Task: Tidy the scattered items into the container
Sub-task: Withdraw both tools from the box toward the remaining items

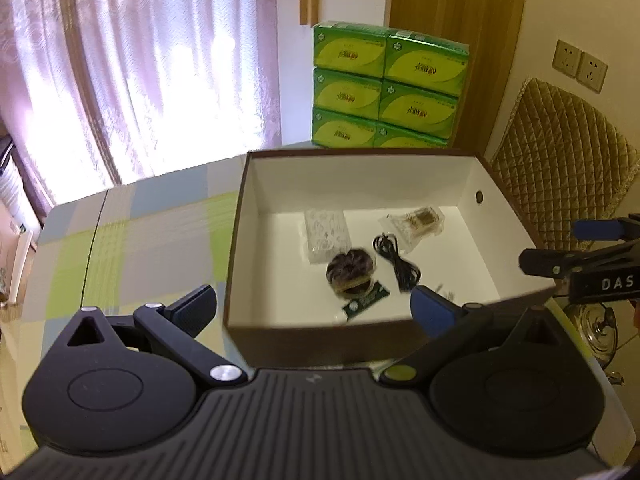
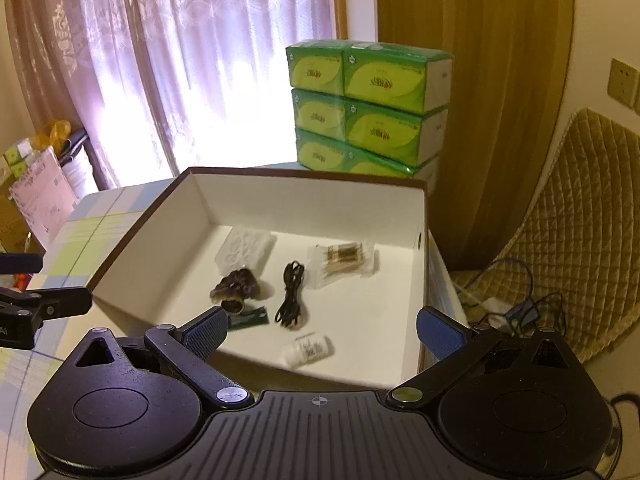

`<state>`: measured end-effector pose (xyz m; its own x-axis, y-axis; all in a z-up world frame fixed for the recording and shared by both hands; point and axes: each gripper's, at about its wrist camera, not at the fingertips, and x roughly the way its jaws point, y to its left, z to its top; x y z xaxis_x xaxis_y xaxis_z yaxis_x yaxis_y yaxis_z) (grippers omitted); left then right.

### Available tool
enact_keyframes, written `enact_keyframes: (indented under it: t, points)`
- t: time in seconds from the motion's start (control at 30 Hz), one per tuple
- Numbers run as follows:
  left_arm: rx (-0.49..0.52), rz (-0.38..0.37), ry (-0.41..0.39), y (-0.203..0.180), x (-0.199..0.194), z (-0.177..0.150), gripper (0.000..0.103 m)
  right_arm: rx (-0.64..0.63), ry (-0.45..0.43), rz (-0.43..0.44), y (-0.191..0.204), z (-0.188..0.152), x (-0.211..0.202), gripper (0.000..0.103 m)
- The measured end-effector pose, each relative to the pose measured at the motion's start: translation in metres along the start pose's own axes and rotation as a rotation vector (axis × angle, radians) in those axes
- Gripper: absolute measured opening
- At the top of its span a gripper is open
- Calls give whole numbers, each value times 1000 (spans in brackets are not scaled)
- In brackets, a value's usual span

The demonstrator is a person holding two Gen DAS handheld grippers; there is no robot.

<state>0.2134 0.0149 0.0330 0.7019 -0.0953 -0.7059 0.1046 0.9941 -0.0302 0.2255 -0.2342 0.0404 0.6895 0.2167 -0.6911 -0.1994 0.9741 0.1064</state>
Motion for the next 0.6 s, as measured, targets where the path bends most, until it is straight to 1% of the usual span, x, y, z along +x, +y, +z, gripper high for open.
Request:
enact_keyframes:
  t: [0.23, 0.33, 0.5, 0.6]
  points:
    - [-18, 14, 14, 8, -19, -33, 102, 7, 7, 18, 4, -29, -17, 103]
    - [-31, 14, 24, 10, -26, -44, 102, 5, 25, 28, 6, -39, -22, 103]
    - [-35, 18, 50, 10, -29, -61, 102, 23, 56, 40, 8, -54, -23, 103]
    - [-31, 20, 73, 8, -28, -72, 102, 8, 66, 36, 12, -64, -23, 103]
